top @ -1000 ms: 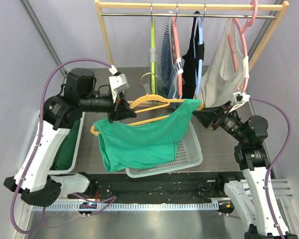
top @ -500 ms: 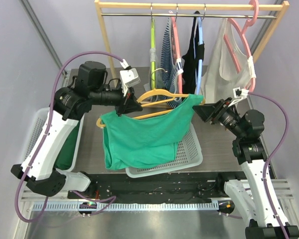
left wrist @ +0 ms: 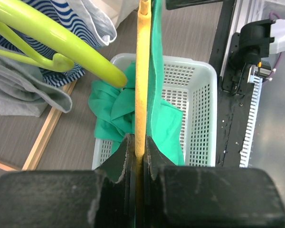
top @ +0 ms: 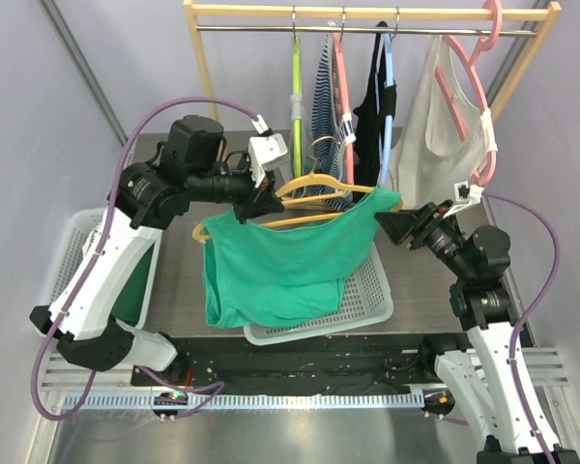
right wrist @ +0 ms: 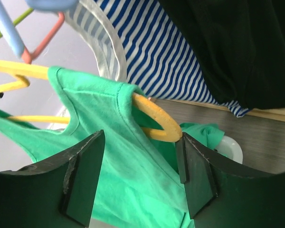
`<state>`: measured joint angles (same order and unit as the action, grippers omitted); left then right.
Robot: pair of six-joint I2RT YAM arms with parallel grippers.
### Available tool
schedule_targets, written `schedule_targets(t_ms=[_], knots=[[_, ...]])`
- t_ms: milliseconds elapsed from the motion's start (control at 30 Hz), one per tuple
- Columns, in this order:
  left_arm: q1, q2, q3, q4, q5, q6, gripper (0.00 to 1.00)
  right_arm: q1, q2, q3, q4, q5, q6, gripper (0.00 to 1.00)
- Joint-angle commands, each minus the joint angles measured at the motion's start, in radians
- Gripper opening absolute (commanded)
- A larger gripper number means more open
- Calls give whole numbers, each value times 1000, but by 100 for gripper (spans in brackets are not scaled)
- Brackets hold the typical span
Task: Remove the tank top from the hanger
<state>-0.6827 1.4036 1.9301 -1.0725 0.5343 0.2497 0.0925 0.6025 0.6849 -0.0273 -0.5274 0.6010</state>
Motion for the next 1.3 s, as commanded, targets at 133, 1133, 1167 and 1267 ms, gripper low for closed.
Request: schedule_targets(t_ms=[133, 1133, 1167, 1267], knots=[[-44, 60, 35, 148, -14, 13, 0, 59, -127, -44, 56, -221, 66, 66], [-57, -32, 21, 65, -80, 28, 0, 62, -101, 127, -191, 69, -170, 85], [-57, -31, 21, 60, -73, 25, 0, 62, -83, 119, -172, 63, -161, 84], [-57, -31, 24, 59, -60, 14, 0, 64, -64, 102, -106, 53, -144, 82]])
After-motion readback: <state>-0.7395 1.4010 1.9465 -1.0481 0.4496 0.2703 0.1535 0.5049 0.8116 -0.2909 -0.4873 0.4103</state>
